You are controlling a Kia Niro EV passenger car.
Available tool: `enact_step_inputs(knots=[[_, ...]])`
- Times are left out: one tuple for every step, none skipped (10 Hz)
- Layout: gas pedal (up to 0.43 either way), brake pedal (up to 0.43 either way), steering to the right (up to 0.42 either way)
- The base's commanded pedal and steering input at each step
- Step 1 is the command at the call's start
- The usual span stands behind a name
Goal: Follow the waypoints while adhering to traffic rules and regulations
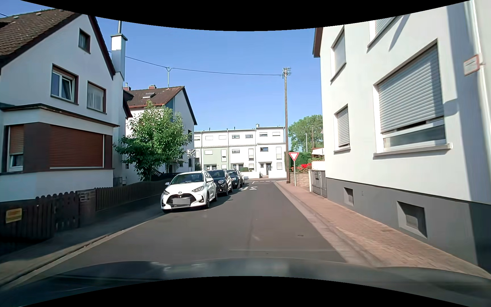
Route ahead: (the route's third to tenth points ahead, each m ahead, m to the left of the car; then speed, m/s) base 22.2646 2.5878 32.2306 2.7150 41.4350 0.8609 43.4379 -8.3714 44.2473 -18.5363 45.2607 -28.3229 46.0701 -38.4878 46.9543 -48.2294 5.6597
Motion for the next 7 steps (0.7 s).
enact_step_inputs(knots=[[0.0,0.0,-0.004],[0.0,0.0,-0.003],[0.0,0.0,-0.003],[0.0,0.0,-0.002],[0.0,0.0,-0.002],[0.0,0.0,-0.002],[0.0,0.0,0.0]])
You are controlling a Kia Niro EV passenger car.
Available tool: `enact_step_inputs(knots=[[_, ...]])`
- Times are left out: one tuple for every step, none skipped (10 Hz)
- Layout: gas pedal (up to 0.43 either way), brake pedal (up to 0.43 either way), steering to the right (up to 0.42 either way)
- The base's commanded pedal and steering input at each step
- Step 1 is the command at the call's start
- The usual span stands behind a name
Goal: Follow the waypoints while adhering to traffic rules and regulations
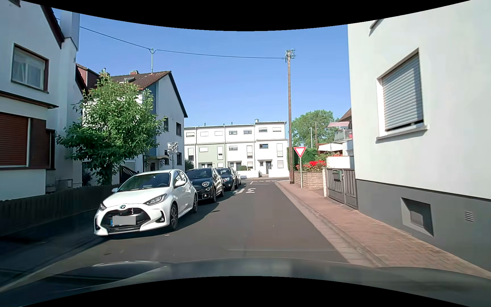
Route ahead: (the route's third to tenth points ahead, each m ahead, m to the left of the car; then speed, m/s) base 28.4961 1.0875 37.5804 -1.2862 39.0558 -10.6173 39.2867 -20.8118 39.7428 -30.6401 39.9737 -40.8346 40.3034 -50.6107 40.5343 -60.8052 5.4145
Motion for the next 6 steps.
enact_step_inputs(knots=[[0.0,0.0,0.0],[0.0,0.0,0.0],[0.0,0.0,-0.001],[0.0,0.006,-0.001],[0.0,0.006,-0.001],[0.0,0.006,-0.001]])
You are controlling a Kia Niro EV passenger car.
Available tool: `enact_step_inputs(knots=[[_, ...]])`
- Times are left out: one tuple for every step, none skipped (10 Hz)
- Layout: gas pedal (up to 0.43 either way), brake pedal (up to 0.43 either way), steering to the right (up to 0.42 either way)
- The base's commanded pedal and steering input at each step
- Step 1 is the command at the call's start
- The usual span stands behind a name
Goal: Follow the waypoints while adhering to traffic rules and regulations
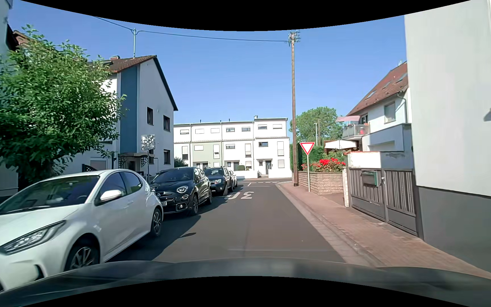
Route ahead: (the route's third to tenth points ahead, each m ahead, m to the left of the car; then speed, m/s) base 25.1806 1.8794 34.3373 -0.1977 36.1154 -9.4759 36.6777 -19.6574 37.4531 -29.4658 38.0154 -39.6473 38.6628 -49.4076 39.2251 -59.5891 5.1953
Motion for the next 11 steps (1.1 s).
enact_step_inputs(knots=[[0.0,0.006,-0.001],[0.0,0.006,-0.002],[0.0,0.006,-0.003],[0.0,0.006,-0.004],[0.0,0.006,-0.004],[0.0,0.006,-0.004],[0.0,0.006,-0.004],[0.0,0.006,-0.004],[0.0,0.006,-0.004],[0.0,0.006,-0.004],[0.0,0.006,-0.004]])
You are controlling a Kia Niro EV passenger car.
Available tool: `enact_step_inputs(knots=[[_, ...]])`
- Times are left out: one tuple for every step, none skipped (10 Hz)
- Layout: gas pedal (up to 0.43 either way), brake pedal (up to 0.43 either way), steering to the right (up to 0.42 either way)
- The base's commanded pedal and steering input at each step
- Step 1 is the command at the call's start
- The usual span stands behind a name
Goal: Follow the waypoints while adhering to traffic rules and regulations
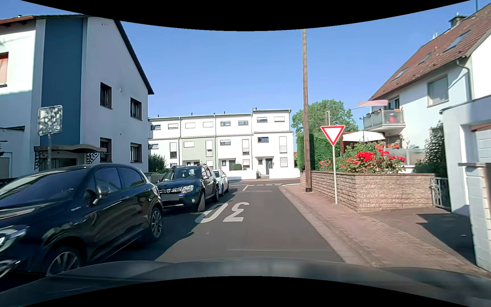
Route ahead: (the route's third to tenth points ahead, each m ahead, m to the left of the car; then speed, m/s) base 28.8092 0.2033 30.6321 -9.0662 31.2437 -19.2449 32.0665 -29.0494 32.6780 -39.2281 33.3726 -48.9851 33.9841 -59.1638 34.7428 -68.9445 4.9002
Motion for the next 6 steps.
enact_step_inputs(knots=[[0.0,0.006,-0.004],[0.0,0.006,-0.004],[0.0,0.006,-0.004],[0.0,0.006,-0.003],[0.0,0.006,-0.001],[0.0,0.006,-0.001]])
